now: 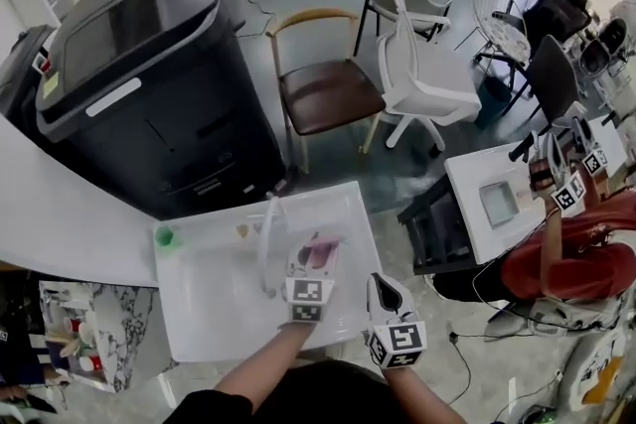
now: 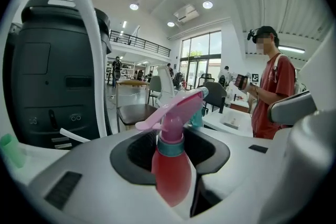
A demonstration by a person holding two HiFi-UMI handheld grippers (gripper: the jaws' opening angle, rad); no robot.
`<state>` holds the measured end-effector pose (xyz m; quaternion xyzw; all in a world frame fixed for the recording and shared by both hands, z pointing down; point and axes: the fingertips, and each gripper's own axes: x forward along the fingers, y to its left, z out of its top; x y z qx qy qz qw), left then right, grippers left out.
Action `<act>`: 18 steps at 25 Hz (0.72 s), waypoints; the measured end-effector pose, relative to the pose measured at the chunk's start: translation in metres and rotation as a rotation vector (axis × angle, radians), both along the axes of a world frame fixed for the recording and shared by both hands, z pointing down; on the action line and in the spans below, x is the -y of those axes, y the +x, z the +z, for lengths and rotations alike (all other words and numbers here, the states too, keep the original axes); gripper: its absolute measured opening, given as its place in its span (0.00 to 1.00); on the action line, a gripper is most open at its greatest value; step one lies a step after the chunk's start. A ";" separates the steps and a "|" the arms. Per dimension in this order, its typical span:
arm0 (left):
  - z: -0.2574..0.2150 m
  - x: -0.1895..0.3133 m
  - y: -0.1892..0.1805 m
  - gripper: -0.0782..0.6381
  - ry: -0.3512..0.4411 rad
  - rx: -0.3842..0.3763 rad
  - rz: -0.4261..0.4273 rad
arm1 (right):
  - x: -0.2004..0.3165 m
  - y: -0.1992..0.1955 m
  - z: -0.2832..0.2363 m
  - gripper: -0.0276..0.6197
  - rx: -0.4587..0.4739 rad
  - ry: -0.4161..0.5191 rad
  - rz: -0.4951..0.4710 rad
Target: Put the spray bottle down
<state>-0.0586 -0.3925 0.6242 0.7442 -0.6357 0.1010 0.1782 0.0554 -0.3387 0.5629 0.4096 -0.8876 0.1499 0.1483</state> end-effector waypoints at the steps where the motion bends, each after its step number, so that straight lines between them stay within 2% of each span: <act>1: 0.006 0.008 -0.003 0.34 -0.007 -0.006 -0.008 | 0.006 -0.003 0.003 0.04 -0.001 -0.003 0.001; 5: 0.026 0.035 -0.012 0.34 -0.019 -0.004 -0.024 | 0.029 -0.009 0.012 0.04 0.024 -0.027 0.025; 10: 0.046 0.061 -0.027 0.34 -0.027 0.035 -0.082 | 0.052 -0.009 0.029 0.04 0.006 -0.052 0.036; 18: 0.059 0.090 -0.047 0.34 0.020 0.020 -0.141 | 0.073 -0.020 0.043 0.04 -0.032 -0.071 0.017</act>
